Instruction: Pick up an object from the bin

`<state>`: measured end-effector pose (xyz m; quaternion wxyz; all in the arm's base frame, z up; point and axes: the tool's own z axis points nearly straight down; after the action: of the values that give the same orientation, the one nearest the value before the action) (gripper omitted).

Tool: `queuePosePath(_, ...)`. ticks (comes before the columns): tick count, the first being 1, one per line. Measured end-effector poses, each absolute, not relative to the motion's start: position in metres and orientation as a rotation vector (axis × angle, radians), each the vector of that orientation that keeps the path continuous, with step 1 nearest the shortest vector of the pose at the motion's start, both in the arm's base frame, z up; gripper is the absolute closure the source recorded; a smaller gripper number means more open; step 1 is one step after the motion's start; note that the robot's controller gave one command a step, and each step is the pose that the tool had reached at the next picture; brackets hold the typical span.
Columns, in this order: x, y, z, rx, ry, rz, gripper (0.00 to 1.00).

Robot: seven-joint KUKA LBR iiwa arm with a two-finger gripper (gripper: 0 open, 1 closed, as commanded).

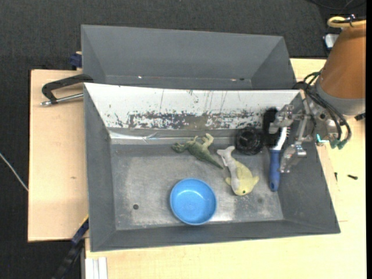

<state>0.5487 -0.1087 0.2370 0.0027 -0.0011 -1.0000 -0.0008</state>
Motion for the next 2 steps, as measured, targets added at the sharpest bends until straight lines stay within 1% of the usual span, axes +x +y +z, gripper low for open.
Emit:
queuePosePath(1,0.578,-0.097,0.098,0.080,-3.155,0.005,0.00)
queuePosePath(2,0.562,-0.082,0.089,-0.080,-3.178,0.008,0.00)
